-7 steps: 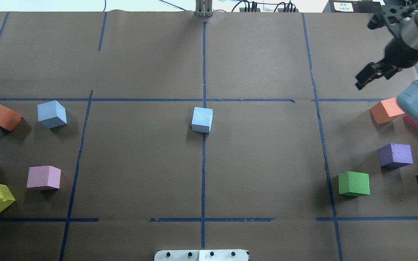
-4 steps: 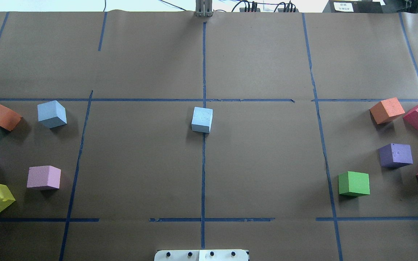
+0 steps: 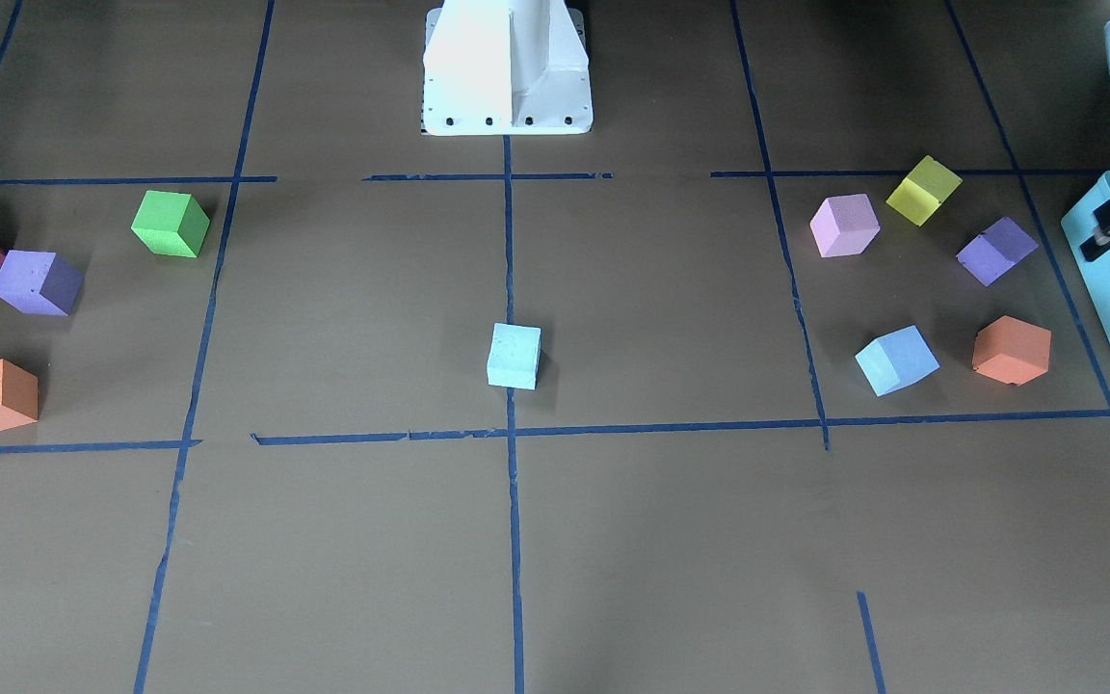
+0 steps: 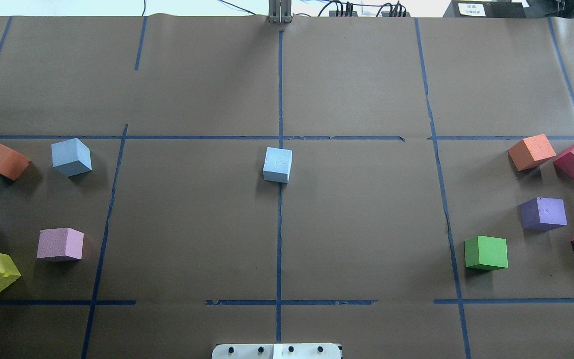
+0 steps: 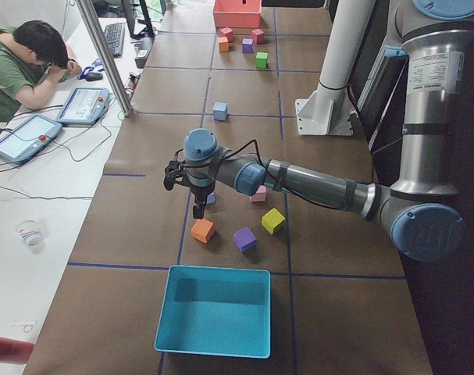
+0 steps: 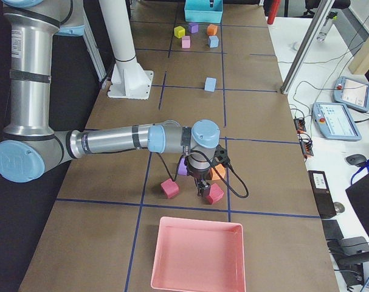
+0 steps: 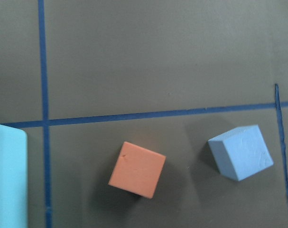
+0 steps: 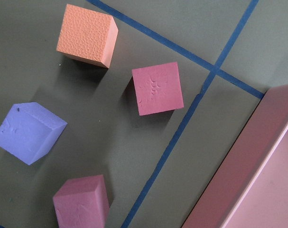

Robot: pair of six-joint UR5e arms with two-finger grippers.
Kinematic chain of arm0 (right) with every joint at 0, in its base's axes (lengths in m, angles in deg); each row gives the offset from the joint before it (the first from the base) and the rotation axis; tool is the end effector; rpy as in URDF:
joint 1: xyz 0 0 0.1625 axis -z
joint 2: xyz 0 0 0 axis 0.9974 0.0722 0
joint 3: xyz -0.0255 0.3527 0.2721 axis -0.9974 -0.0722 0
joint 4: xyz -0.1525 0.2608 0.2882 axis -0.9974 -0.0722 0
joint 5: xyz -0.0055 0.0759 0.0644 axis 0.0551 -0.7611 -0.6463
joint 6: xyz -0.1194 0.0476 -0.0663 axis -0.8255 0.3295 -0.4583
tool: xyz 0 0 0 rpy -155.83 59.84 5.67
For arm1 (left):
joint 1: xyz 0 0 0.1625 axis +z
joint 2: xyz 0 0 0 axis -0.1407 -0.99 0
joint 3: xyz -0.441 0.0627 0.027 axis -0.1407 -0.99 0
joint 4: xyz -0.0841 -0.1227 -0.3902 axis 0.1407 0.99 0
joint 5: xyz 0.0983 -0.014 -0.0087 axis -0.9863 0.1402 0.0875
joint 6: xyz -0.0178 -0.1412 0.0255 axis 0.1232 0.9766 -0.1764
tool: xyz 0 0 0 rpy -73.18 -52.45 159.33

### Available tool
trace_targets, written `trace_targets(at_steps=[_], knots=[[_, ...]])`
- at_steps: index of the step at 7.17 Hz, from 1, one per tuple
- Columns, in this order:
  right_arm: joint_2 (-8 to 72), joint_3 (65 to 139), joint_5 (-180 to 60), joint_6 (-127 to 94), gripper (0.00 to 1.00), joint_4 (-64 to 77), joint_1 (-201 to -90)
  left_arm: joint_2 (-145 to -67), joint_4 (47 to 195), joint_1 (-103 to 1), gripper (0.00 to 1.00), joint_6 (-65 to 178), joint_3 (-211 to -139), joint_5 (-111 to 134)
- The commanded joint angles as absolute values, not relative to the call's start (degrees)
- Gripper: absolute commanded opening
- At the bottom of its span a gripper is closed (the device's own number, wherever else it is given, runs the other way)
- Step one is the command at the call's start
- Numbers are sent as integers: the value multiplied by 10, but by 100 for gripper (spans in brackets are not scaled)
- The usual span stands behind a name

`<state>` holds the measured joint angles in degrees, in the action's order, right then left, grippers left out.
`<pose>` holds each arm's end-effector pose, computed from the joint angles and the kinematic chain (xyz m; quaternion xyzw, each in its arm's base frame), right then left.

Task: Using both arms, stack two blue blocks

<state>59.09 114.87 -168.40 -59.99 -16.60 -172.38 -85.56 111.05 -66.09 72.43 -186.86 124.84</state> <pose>0.0109 -0.4380 0.6537 0.0627 -0.3486 -0.2404 0.9037 0.1108 -0.5048 0.5685 0.0611 0.4310 -0.0247 0.9000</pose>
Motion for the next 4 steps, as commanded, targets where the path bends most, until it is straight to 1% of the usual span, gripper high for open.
trace_targets(at_steps=[1, 3, 4], knots=[[595, 1148, -1684, -601, 100, -166, -1724, -894, 1208, -540, 100, 967, -1836, 1145], [597, 1146, -1683, -602, 100, -166, -1724, -942, 1209, -491, 100, 993, -1785, 1122], [601, 1146, -1683, -603, 100, -165, -1724, -957, 1209, -470, 100, 993, -1771, 1106]])
